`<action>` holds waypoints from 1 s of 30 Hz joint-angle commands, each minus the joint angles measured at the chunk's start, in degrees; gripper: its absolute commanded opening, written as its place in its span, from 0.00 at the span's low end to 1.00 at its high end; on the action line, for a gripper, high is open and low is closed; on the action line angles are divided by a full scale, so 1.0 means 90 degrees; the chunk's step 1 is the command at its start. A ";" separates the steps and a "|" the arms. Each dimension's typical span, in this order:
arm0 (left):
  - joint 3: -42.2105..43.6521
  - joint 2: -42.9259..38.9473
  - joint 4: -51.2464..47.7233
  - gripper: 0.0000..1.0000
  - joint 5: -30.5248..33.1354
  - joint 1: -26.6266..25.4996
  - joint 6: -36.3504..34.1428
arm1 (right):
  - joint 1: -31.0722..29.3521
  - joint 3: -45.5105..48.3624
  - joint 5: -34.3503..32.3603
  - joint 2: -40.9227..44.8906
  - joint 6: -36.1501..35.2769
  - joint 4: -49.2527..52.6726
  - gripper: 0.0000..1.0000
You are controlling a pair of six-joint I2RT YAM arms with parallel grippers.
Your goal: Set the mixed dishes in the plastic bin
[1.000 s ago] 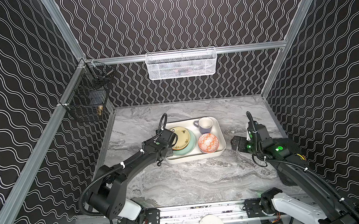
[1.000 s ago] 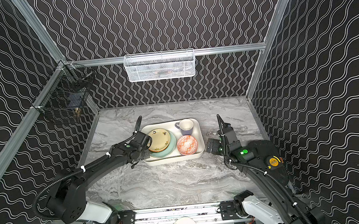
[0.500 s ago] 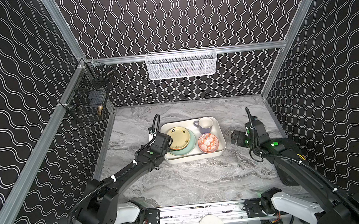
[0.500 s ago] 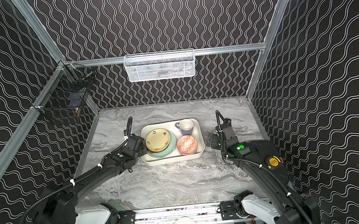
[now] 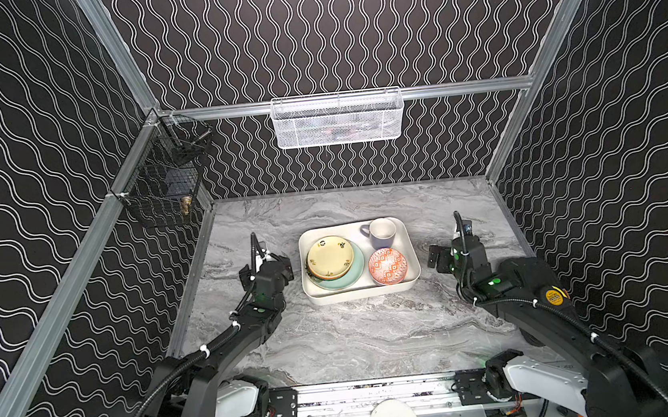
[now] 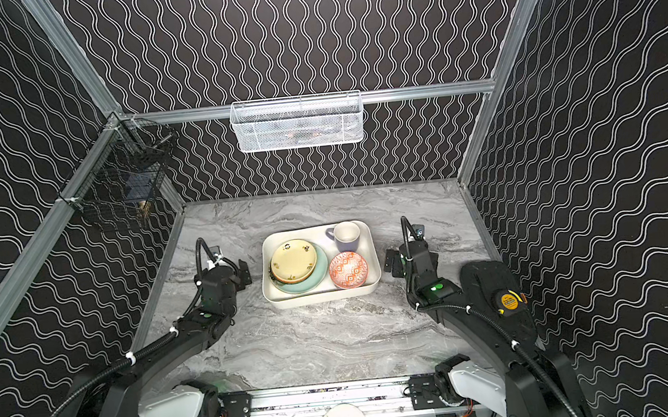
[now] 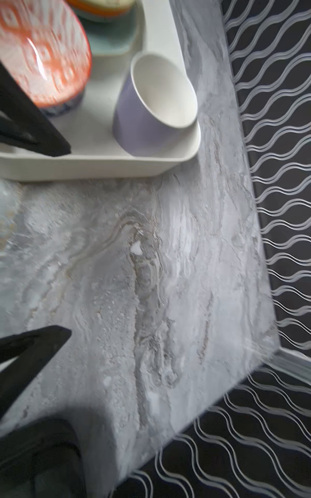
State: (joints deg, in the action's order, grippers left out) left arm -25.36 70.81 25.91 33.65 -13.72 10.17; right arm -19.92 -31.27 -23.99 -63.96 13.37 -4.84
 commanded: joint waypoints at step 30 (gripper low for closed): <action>0.1655 0.2369 0.6050 0.99 -0.0902 0.0284 -0.1440 | 0.1696 0.1835 0.0007 -0.2200 -0.1486 -0.6625 0.99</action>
State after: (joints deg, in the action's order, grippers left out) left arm -13.58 89.06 63.92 24.77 -11.09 -0.03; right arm -5.43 -14.31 -26.55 -85.03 -1.06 -59.94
